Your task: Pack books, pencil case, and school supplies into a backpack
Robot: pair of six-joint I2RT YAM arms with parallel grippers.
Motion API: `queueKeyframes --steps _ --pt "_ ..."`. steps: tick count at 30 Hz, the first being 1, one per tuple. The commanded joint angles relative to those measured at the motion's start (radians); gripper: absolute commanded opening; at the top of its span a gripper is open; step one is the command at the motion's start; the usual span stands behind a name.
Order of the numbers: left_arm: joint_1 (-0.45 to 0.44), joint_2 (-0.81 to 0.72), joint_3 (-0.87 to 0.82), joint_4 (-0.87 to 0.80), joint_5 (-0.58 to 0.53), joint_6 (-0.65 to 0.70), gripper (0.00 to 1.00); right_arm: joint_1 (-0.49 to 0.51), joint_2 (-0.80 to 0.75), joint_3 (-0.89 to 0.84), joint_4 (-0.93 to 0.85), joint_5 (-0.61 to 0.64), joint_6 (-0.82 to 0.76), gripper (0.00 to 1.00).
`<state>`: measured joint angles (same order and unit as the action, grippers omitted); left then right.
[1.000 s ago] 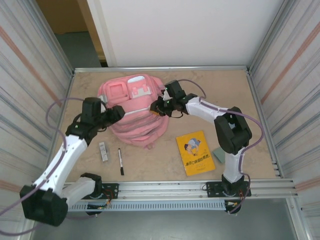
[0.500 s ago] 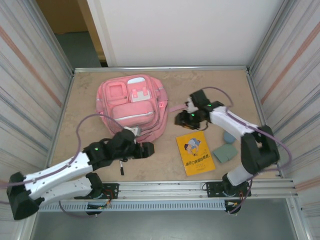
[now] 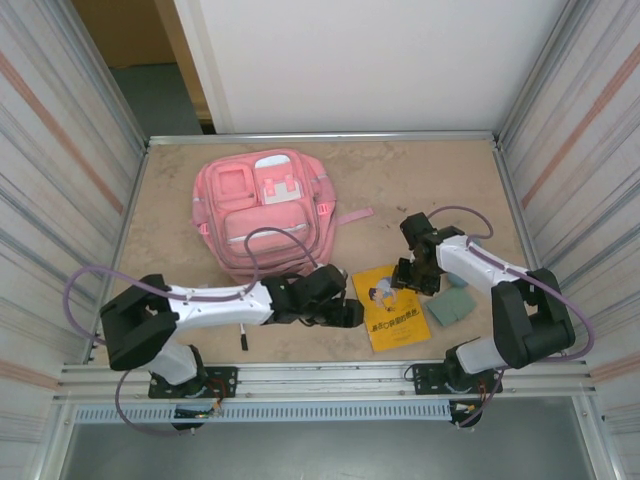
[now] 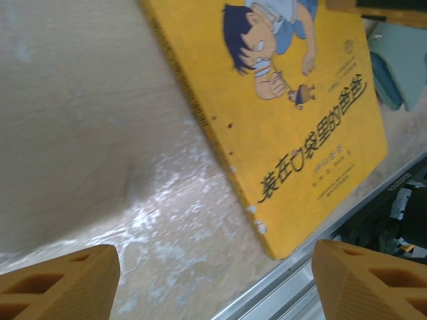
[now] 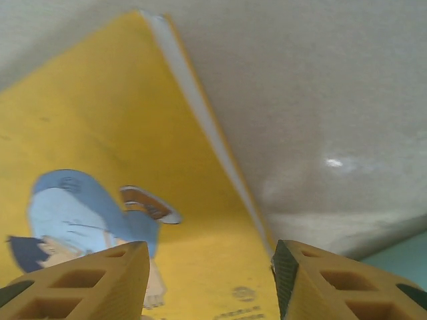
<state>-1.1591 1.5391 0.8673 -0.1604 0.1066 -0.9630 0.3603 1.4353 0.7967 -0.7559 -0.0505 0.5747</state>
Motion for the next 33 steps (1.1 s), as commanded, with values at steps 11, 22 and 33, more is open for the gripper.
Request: queueKeyframes --steps 11,22,33 --pt "-0.01 0.12 0.028 0.089 0.028 -0.019 0.76 0.169 0.024 -0.018 0.011 -0.101 0.056 0.5" --pt "0.021 0.058 -0.072 0.039 -0.101 -0.016 0.77 0.246 0.017 0.011 0.077 -0.234 0.139 0.5" --pt "0.079 0.052 -0.006 -0.087 -0.12 0.101 0.77 0.188 -0.015 -0.04 -0.026 -0.237 0.045 0.51"
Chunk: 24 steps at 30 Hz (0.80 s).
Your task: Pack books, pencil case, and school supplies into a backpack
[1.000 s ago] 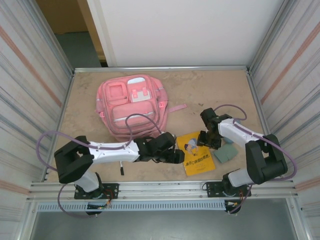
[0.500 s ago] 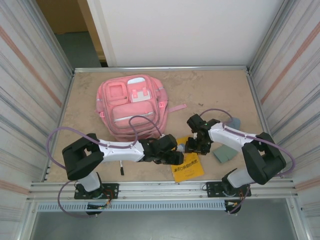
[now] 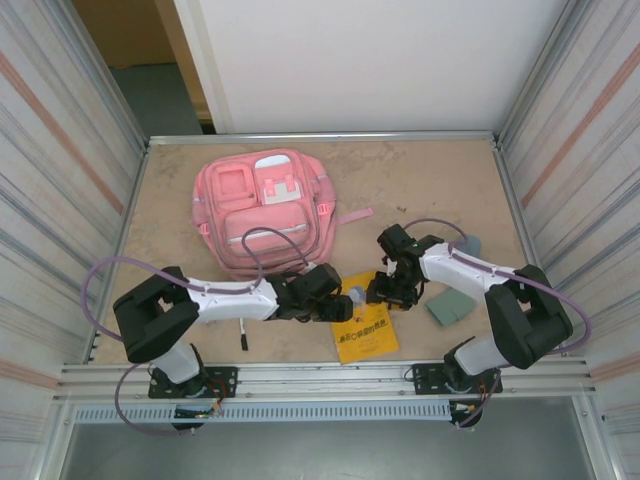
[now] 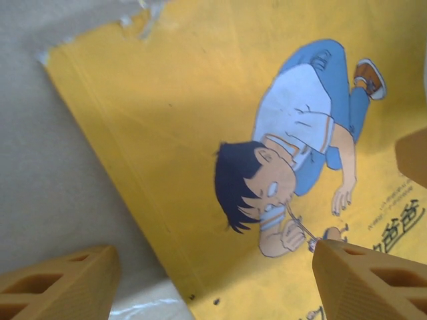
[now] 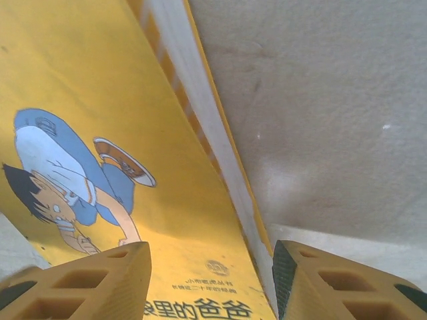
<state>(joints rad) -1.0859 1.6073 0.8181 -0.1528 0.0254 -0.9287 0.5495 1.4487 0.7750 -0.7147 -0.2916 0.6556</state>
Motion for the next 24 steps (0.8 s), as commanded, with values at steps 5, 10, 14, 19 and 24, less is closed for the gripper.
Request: queueKeyframes --steps 5,10,14,19,24 --pt "0.002 -0.031 0.06 -0.228 -0.012 0.026 0.76 0.015 -0.045 -0.023 -0.117 0.068 -0.039 0.48" --pt "-0.068 -0.072 0.004 -0.187 -0.016 -0.076 0.76 0.037 -0.016 -0.04 -0.091 0.077 -0.045 0.44" --pt "-0.072 0.008 0.017 -0.065 0.057 -0.11 0.75 0.058 0.012 -0.064 -0.011 0.048 -0.037 0.39" --pt "-0.075 0.108 0.089 -0.01 0.086 -0.111 0.75 0.053 0.041 -0.081 0.015 -0.004 -0.04 0.34" --pt "-0.07 0.082 0.155 0.008 0.129 -0.094 0.75 0.035 -0.002 -0.116 0.069 -0.121 -0.018 0.34"
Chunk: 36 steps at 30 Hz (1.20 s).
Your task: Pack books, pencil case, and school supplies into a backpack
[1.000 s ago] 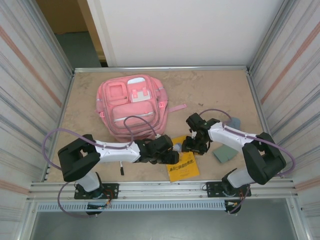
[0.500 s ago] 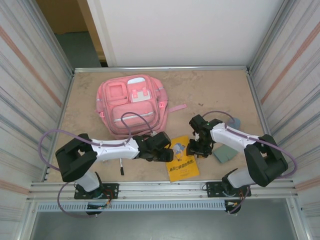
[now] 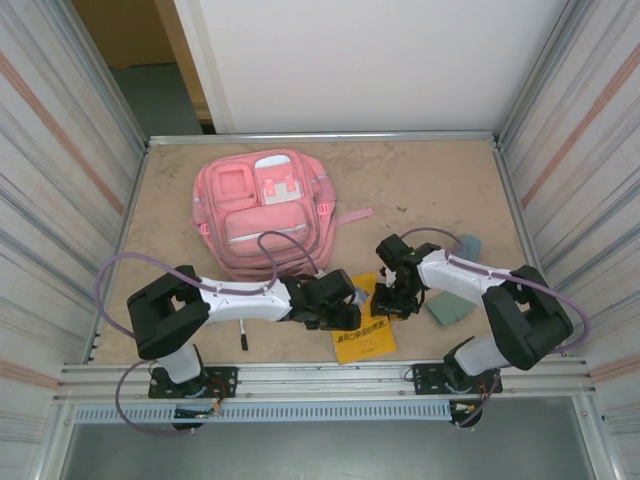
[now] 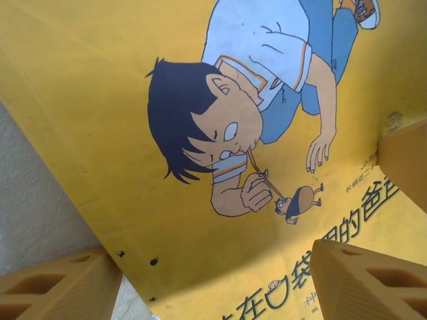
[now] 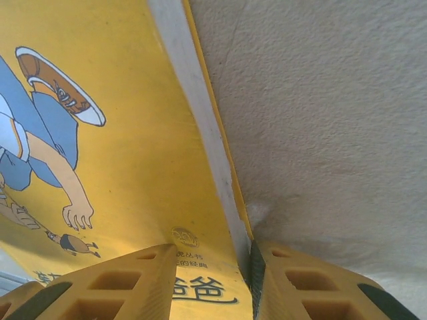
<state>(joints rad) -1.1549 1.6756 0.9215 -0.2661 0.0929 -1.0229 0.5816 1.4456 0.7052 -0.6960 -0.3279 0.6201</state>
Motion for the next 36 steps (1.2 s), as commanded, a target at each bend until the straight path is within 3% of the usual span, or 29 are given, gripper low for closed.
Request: queueKeyframes --steps 1,7,16,20,26,30,36 --pt "0.005 0.001 0.067 0.116 0.073 0.006 0.75 -0.001 -0.013 -0.055 0.057 -0.093 0.022 0.33" --pt "0.026 -0.065 0.068 0.127 0.096 0.012 0.72 -0.034 -0.039 -0.096 0.126 -0.19 0.035 0.33" --pt "0.06 -0.183 -0.039 0.226 0.059 -0.041 0.65 -0.058 -0.013 -0.099 0.178 -0.227 0.029 0.32" --pt "0.065 -0.179 -0.064 0.224 0.04 -0.044 0.58 -0.062 0.008 -0.081 0.193 -0.232 0.022 0.32" --pt "0.098 -0.179 -0.158 0.355 0.062 -0.048 0.44 -0.074 0.021 -0.068 0.25 -0.284 0.025 0.32" --pt "0.103 -0.181 -0.178 0.393 0.078 -0.009 0.31 -0.085 0.017 -0.076 0.261 -0.307 0.011 0.32" --pt "0.103 -0.205 -0.199 0.473 0.153 0.023 0.27 -0.105 0.014 -0.103 0.289 -0.326 0.0 0.31"
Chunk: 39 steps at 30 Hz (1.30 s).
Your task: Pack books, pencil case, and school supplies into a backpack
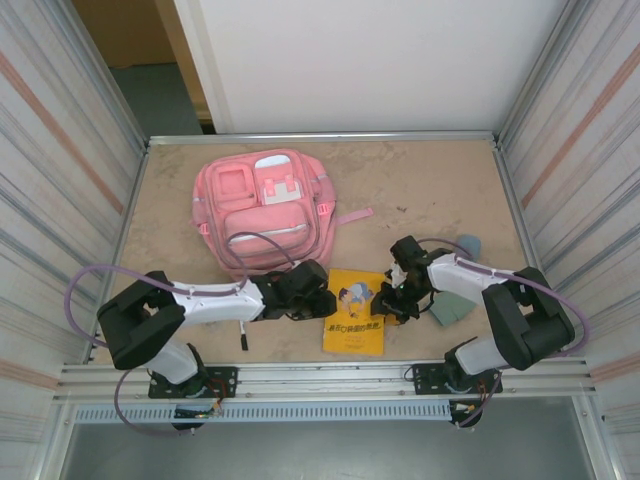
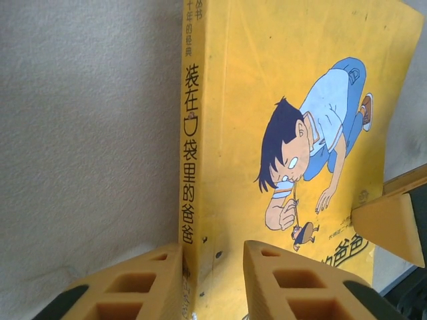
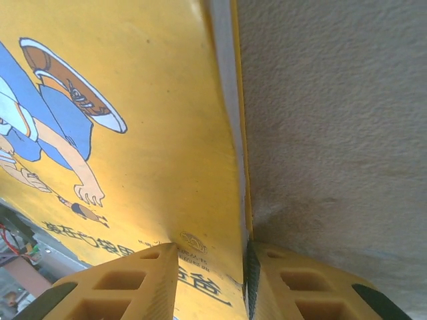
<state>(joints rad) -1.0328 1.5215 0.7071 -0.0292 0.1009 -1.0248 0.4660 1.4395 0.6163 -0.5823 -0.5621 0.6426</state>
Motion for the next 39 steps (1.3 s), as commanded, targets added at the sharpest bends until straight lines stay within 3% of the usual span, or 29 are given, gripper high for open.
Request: queueKeyframes --steps 1,16,18,20,24,27,36,39 --pt "-0.019 -0.056 0.017 0.255 0.164 0.031 0.27 0.011 0.018 -0.021 0.193 -0.1 -0.024 0.31" --pt "0.0 -0.179 -0.088 0.289 0.263 0.145 0.27 0.01 -0.01 -0.11 0.414 -0.21 -0.021 0.28" --pt "0.008 -0.202 -0.113 0.265 0.245 0.147 0.27 0.009 0.006 -0.101 0.419 -0.209 -0.024 0.28" --pt "0.03 -0.231 -0.117 0.132 0.17 0.114 0.31 0.01 0.022 -0.082 0.395 -0.194 -0.031 0.27" --pt "0.049 -0.323 -0.109 -0.199 -0.033 0.074 0.44 0.016 0.008 -0.062 0.313 -0.09 -0.039 0.27" --pt "0.051 -0.345 -0.099 -0.313 -0.093 0.095 0.56 0.033 -0.012 -0.028 0.203 0.004 -0.056 0.29" --pt "0.063 -0.151 -0.071 -0.286 -0.092 0.118 0.67 0.187 -0.024 0.162 -0.088 0.281 -0.045 0.28" --pt "0.095 -0.07 -0.077 -0.166 0.037 0.133 0.7 0.229 0.016 0.171 -0.102 0.353 -0.003 0.24"
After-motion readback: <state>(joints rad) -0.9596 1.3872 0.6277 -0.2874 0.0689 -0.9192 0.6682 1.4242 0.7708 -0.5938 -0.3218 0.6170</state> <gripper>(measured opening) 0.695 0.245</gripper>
